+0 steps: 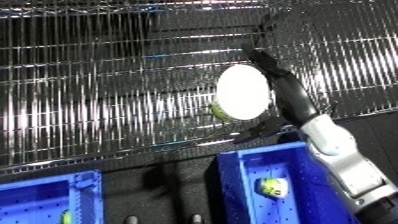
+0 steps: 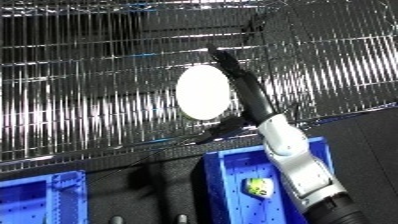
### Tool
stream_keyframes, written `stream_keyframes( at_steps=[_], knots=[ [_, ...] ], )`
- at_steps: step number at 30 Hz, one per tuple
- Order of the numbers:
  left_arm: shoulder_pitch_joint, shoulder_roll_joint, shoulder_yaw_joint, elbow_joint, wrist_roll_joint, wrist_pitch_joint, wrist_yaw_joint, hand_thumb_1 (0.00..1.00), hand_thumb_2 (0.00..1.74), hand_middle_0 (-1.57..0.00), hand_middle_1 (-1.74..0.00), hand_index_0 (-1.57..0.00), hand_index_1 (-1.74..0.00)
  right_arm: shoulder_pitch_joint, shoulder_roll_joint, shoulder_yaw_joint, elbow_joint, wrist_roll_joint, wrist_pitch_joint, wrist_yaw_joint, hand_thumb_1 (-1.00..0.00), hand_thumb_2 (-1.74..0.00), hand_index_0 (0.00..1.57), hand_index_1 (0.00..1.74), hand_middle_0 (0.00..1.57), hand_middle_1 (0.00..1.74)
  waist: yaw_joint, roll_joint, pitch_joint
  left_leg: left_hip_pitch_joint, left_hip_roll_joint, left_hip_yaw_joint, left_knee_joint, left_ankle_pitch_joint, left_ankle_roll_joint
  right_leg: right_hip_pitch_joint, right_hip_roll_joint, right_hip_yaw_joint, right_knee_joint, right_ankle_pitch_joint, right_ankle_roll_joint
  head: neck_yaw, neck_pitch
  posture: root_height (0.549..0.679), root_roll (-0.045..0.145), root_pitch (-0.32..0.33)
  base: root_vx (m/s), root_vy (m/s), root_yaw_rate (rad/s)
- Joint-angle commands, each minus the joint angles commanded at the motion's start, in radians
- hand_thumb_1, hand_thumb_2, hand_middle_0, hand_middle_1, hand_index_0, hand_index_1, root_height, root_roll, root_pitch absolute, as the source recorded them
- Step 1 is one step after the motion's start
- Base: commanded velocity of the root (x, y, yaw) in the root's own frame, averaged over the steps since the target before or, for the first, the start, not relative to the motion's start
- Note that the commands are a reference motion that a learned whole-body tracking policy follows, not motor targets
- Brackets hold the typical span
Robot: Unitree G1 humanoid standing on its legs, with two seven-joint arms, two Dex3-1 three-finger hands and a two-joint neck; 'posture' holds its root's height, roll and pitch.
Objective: Pick up the object and place it into the box
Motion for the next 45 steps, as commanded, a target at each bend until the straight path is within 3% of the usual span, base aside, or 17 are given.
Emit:
stream_keyframes(
  at_steps=[12, 20, 25, 31, 36, 39, 45],
  knots=[
    [0.018, -0.004, -0.012, -0.023, -0.007, -0.004, 0.008, 0.00, 0.00, 0.00, 0.00, 0.00, 0.00, -0.007, 0.013, -0.004, -0.008, 0.022, 0.020, -0.013, -0.80, -1.39, 1.26, 1.39, 1.26, 1.39, 0.006, 0.008, 0.000, 0.000, -0.006, -0.001, -0.012, 0.008, 0.0018, -0.002, 0.0001, -0.001, 0.000, 0.000, -0.0030, 0.002, 0.013, 0.624, 0.062, 0.126, 0.008, 0.003, 0.008],
    [0.033, -0.003, -0.006, -0.021, -0.004, -0.014, 0.007, 0.00, 0.00, 0.00, 0.00, 0.00, 0.00, 0.020, 0.002, -0.015, -0.042, 0.035, 0.009, -0.022, -0.80, -1.39, 1.26, 1.39, 1.26, 1.39, -0.002, 0.003, 0.000, 0.020, 0.000, -0.002, -0.035, 0.016, -0.0016, 0.014, 0.0035, -0.001, -0.019, 0.003, -0.0032, -0.010, 0.033, 0.627, 0.063, 0.124, -0.011, -0.020, -0.021],
    [0.048, -0.003, 0.014, -0.011, -0.004, -0.020, 0.009, 0.00, 0.00, 0.00, 0.00, 0.00, 0.00, 0.074, -0.021, -0.056, -0.146, 0.022, -0.014, -0.072, -0.80, -1.39, 1.26, 1.39, 1.26, 1.39, -0.024, -0.008, 0.000, 0.038, 0.007, 0.004, -0.043, 0.013, -0.0044, 0.030, 0.0099, 0.007, -0.034, 0.003, -0.0029, -0.037, 0.032, 0.629, 0.064, 0.119, -0.016, -0.006, -0.097],
    [0.067, -0.015, 0.056, -0.010, -0.003, -0.028, 0.026, 0.00, 0.00, 0.00, 0.00, 0.00, 0.00, 0.235, -0.061, -0.183, -0.374, -0.016, -0.022, -0.169, -0.80, -1.39, 1.26, 1.39, 1.26, 1.39, -0.072, -0.033, 0.000, 0.060, 0.020, 0.017, -0.049, 0.006, -0.0038, 0.046, 0.0279, 0.024, -0.050, 0.007, 0.0001, -0.104, 0.023, 0.631, 0.062, 0.116, -0.019, 0.009, -0.170],
    [0.081, -0.023, 0.102, -0.007, 0.003, -0.031, 0.043, 0.00, 0.00, 0.00, 0.00, 0.00, 0.00, 0.435, -0.077, -0.314, -0.544, -0.026, -0.033, -0.237, -0.80, -1.39, 1.26, 1.39, 1.26, 1.39, -0.120, -0.057, 0.000, 0.093, 0.033, 0.034, -0.071, 0.006, -0.0040, 0.069, 0.0472, 0.043, -0.080, 0.017, 0.0077, -0.124, 0.007, 0.635, 0.057, 0.111, -0.025, -0.005, -0.213],
    [0.090, -0.023, 0.130, 0.002, 0.004, -0.035, 0.046, 0.00, 0.00, 0.00, 0.00, 0.00, 0.00, 0.550, -0.073, -0.368, -0.594, -0.006, -0.036, -0.249, -0.80, -1.39, 1.26, 1.39, 1.26, 1.39, -0.147, -0.069, 0.000, 0.118, 0.041, 0.043, -0.089, 0.007, -0.0057, 0.089, 0.0575, 0.055, -0.105, 0.023, 0.0125, -0.135, -0.005, 0.637, 0.054, 0.106, -0.018, -0.032, -0.205],
    [0.098, -0.026, 0.158, 0.033, 0.002, -0.056, 0.047, 0.00, 0.00, 0.00, 0.00, 0.00, 0.00, 0.723, -0.031, -0.452, -0.588, 0.052, -0.089, -0.274, -0.80, -1.39, 1.26, 1.39, 1.26, 1.39, -0.190, -0.084, 0.000, 0.171, 0.052, 0.059, -0.131, 0.013, -0.0133, 0.133, 0.0720, 0.069, -0.157, 0.036, 0.0209, -0.134, -0.040, 0.643, 0.054, 0.093, -0.017, -0.040, -0.171]
  ],
)
